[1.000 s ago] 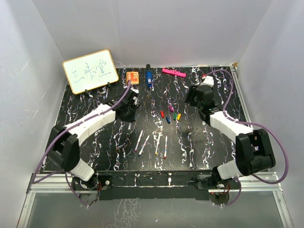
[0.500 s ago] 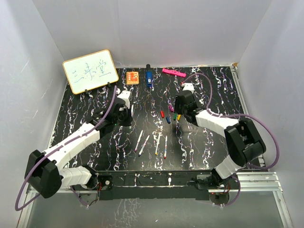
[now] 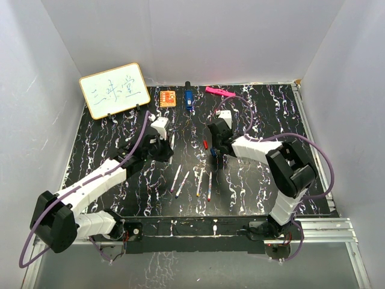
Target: Insert the pens into the pen caps
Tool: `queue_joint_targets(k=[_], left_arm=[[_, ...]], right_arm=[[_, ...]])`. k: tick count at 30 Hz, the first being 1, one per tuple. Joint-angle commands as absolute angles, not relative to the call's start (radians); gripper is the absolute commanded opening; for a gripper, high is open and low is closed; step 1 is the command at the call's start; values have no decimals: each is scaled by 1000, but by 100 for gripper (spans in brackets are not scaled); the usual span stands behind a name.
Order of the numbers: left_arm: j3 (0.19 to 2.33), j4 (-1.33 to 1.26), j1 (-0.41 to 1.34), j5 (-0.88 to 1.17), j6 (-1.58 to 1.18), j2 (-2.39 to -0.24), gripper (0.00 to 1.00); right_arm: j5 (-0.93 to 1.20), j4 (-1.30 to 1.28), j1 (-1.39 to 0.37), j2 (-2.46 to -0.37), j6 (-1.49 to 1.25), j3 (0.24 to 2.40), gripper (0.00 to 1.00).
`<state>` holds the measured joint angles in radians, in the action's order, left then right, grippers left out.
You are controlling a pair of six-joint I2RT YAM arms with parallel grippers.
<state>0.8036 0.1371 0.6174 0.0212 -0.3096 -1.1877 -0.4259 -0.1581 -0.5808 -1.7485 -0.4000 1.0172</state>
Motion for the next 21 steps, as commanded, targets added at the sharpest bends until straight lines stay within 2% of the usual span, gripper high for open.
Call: queue_joint_targets(k=[1, 21], left_arm=[[778, 81, 617, 75, -298, -1153, 0], [753, 44, 617, 108, -282, -1143, 0]], right_arm=[[-511, -178, -589, -1770, -428, 1074, 36], [-512, -190, -591, -1832, -448, 1101, 35]])
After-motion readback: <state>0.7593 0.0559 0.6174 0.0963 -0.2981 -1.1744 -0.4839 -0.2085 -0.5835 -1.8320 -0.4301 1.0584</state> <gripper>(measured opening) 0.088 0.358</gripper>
